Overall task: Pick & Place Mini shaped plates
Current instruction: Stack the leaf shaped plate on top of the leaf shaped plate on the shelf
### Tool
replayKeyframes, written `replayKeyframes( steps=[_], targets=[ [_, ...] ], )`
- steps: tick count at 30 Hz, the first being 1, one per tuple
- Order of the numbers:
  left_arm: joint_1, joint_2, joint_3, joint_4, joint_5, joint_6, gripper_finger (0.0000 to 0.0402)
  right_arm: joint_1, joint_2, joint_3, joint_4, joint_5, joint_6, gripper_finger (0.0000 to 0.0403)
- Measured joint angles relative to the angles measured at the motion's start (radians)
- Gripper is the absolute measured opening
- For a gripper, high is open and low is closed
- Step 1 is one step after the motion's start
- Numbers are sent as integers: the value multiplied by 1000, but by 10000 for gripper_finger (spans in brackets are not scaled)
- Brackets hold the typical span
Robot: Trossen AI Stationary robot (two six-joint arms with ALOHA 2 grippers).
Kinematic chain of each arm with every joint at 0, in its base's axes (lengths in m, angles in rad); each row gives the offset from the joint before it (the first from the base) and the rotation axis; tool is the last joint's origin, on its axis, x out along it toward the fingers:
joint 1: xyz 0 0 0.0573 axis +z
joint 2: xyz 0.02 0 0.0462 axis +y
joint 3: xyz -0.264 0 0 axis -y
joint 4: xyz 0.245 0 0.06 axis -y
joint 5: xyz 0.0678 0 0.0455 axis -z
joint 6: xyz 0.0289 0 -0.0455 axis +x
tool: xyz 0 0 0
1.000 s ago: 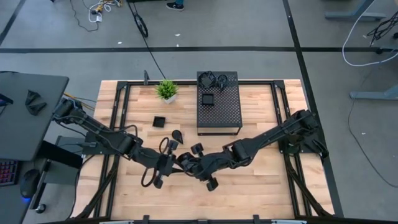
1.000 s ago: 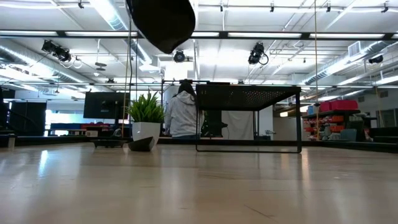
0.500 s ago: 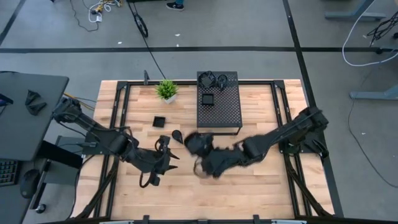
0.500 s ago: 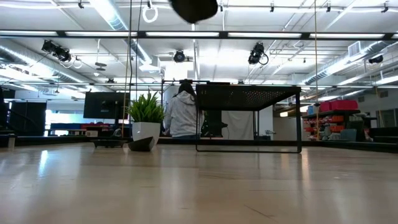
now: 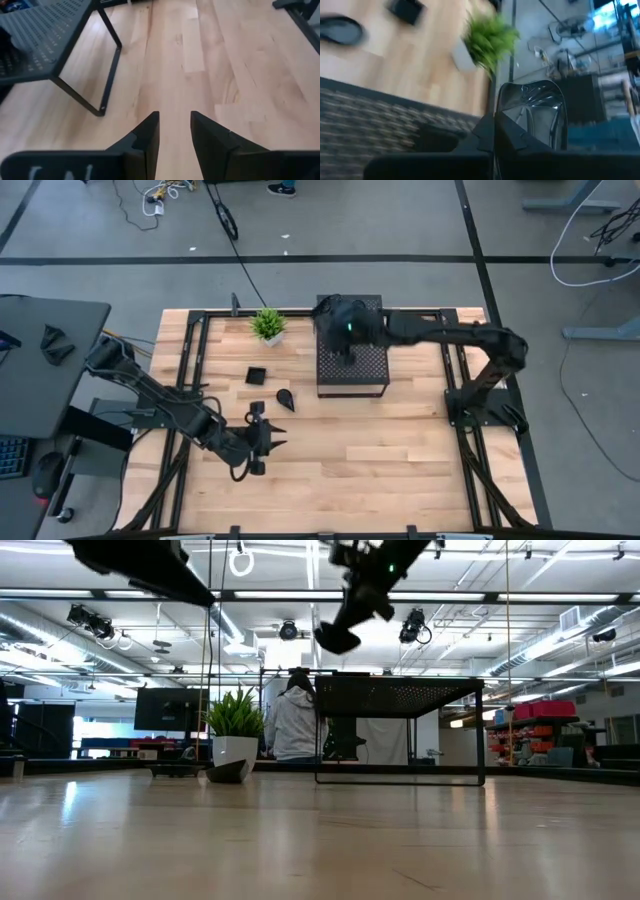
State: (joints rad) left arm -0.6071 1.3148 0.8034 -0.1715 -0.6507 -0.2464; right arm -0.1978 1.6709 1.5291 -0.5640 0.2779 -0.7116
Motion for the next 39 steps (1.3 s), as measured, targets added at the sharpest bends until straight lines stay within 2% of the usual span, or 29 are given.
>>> replayKeyframes(
  steps=[4,10,28,39],
  targets=[
    [1,0,-68,101,0,-6,115,-112,21,0,8,-67,-31,5],
    [2,0,-84,116,-3,-5,115,-192,53,0,5,-177,-95,7],
    [7,0,-84,121,-11,-1,115,-268,107,-1,-13,-190,-109,10],
    [10,0,-84,122,-11,-2,115,-280,107,-1,-36,-189,-86,35]
  ],
)
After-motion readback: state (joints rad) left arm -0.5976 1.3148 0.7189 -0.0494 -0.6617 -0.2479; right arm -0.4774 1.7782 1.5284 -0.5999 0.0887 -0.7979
